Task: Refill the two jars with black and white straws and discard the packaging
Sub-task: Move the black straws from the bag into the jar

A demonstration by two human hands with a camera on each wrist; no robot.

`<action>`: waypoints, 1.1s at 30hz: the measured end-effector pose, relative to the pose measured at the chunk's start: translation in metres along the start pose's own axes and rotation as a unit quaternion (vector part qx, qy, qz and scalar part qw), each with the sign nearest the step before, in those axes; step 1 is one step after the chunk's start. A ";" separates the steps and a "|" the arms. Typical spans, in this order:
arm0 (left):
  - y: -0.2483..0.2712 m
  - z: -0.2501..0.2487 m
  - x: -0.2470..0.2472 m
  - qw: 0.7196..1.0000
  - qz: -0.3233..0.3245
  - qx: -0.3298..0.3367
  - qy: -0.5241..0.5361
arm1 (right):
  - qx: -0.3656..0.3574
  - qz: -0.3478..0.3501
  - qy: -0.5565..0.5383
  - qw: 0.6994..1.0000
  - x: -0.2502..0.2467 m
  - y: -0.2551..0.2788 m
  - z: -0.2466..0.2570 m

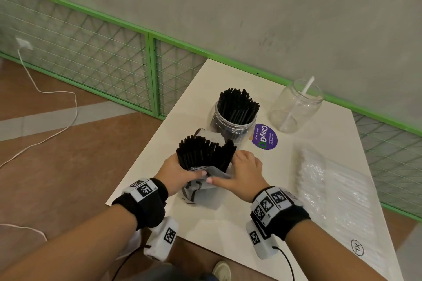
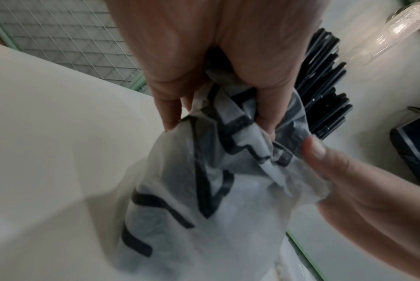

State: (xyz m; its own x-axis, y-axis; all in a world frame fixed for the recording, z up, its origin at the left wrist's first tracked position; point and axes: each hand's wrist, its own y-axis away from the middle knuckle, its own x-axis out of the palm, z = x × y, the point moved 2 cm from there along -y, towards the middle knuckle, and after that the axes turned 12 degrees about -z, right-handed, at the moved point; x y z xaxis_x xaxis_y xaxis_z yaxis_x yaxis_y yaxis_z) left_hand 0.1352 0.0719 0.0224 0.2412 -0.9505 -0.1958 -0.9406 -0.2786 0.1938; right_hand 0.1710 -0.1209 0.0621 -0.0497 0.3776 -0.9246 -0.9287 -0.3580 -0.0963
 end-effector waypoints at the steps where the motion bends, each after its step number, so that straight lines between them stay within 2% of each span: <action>1: 0.001 -0.002 0.001 1.000 0.003 0.007 0.014 | -0.014 -0.033 -0.025 0.999 -0.005 -0.001 0.006; 3: 0.003 -0.009 0.003 0.999 0.009 0.024 0.046 | -0.044 -0.130 -0.086 0.987 -0.015 -0.002 0.015; 5: 0.003 -0.013 0.003 0.998 0.005 0.041 0.045 | -0.052 -0.182 -0.126 0.974 -0.018 -0.004 0.021; 10: -0.002 -0.007 -0.002 0.996 0.018 0.042 -0.072 | 0.002 -0.128 -0.232 0.964 -0.002 -0.006 0.020; 13: 0.000 -0.009 -0.003 0.996 0.044 0.061 -0.042 | -0.004 -0.133 -0.259 0.957 0.004 -0.007 0.026; 15: 0.003 -0.013 -0.005 0.995 0.038 0.087 -0.021 | 0.000 -0.130 -0.268 0.954 0.007 -0.009 0.031; 17: 0.006 -0.021 -0.011 0.991 0.016 0.122 -0.041 | 0.016 -0.130 -0.267 0.955 0.012 -0.014 0.029; 20: 0.015 -0.044 -0.021 0.978 -0.003 0.196 -0.072 | 0.016 -0.083 -0.264 0.961 0.023 -0.023 0.021; 24: 0.016 -0.067 -0.018 0.941 -0.014 0.297 -0.159 | -0.002 -0.055 -0.267 0.962 0.021 -0.027 0.025; 28: 0.010 -0.069 -0.011 0.938 -0.025 0.316 -0.139 | -0.017 -0.063 -0.288 0.956 0.005 -0.026 0.031; 33: 0.010 -0.065 -0.008 0.942 -0.018 0.321 -0.094 | 0.009 -0.073 -0.311 0.948 -0.001 -0.021 0.020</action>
State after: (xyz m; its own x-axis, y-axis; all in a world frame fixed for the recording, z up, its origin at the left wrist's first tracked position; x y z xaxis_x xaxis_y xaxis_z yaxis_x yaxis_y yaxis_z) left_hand 0.1397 0.0676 0.0885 0.2853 -0.8843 -0.3697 -0.8979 -0.1117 -0.4257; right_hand 0.1835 -0.0964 0.0728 -0.1223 0.8544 -0.5051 -0.9482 -0.2509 -0.1947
